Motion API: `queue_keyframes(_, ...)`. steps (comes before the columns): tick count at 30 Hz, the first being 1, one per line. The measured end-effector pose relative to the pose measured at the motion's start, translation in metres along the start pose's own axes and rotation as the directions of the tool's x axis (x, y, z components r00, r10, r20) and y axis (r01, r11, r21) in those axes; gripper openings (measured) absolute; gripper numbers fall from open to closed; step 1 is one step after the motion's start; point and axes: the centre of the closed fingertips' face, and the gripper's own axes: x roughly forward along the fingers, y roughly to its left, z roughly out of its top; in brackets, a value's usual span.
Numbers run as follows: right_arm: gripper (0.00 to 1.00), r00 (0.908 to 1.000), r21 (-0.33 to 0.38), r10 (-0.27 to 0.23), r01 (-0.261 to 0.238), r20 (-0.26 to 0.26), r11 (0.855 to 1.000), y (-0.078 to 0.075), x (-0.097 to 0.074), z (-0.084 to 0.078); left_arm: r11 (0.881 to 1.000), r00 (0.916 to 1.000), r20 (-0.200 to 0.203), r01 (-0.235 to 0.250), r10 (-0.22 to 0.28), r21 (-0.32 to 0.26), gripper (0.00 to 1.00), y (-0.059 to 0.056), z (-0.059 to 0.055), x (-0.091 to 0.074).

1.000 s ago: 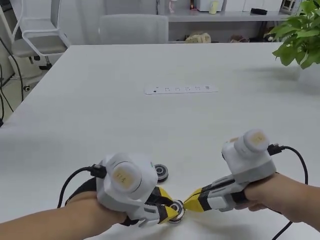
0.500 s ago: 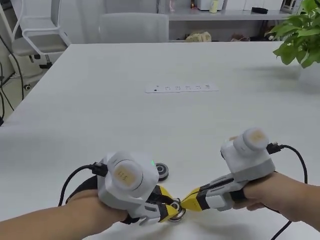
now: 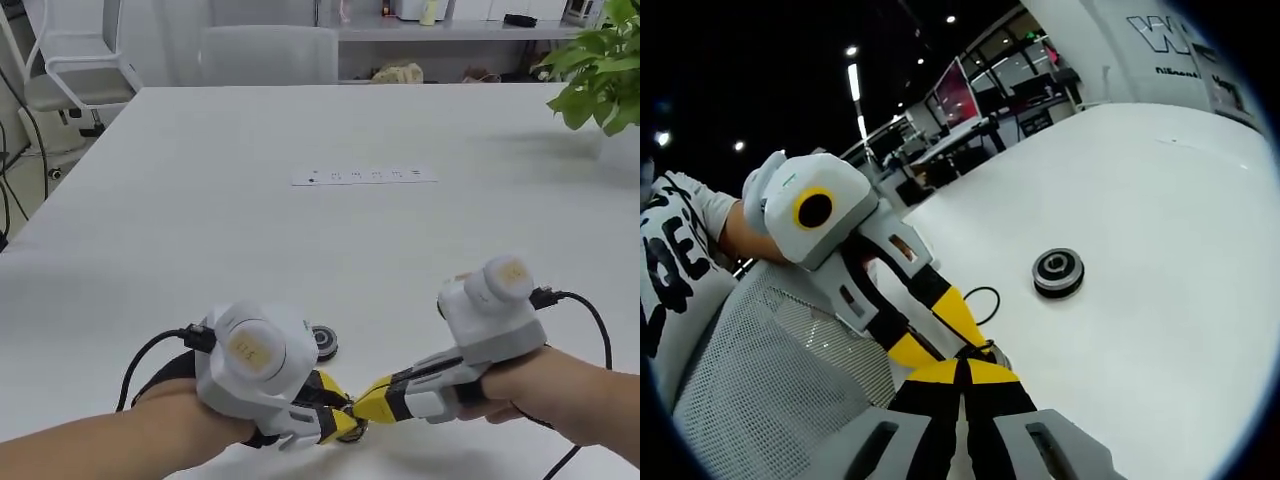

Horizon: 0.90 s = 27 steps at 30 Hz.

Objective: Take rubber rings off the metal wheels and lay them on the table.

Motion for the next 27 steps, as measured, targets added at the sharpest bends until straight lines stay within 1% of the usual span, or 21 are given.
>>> queue_keyframes(1, 0.00, 0.9999, -0.025, -0.006, 0.006, -0.013, 1.000, 0.000, 0.001, -0.002, 1.000, 1.0000, 0.001, 0.000, 0.000, 0.000, 0.09, 0.000, 0.000, 0.000)
queue_keyframes(2, 0.00, 0.9999, -0.029, -0.007, 0.007, -0.013, 1.000, 0.000, 0.002, -0.002, 1.000, 1.0000, 0.001, 0.000, 0.000, 0.000, 0.09, 0.000, 0.000, 0.000)
queue_keyframes(4, 0.00, 1.0000, -0.015, -0.006, 0.005, -0.007, 1.000, -0.002, 0.000, -0.002, 1.000, 1.0000, 0.001, 0.000, 0.000, 0.000, 0.09, 0.000, 0.000, 0.000)
queue_keyframes(10, 0.00, 0.9998, -0.010, -0.019, 0.019, -0.002, 1.000, -0.007, -0.004, -0.003, 1.000, 1.0000, 0.007, 0.001, -0.001, -0.003, 0.09, 0.000, 0.000, 0.000)
queue_keyframes(17, 0.00, 0.9994, -0.042, -0.031, 0.030, -0.017, 0.999, -0.010, -0.005, -0.008, 1.000, 1.0000, 0.005, 0.002, -0.002, -0.005, 0.09, 0.000, 0.000, 0.000)
queue_keyframes(22, 0.00, 0.9995, -0.043, -0.028, 0.027, -0.016, 0.999, -0.011, -0.005, -0.007, 1.000, 1.0000, 0.000, 0.003, -0.003, -0.009, 0.09, 0.000, 0.000, 0.000)
queue_keyframes(25, 0.00, 0.9995, -0.042, -0.027, 0.027, -0.016, 0.999, -0.010, -0.005, -0.007, 0.999, 0.9999, 0.003, 0.015, -0.015, -0.039, 0.10, -0.001, 0.001, 0.000)
queue_keyframes(27, 0.00, 0.9995, -0.043, -0.027, 0.027, -0.015, 0.999, -0.010, -0.005, -0.007, 0.999, 0.9998, 0.003, 0.020, -0.020, -0.046, 0.11, -0.001, 0.001, -0.001)
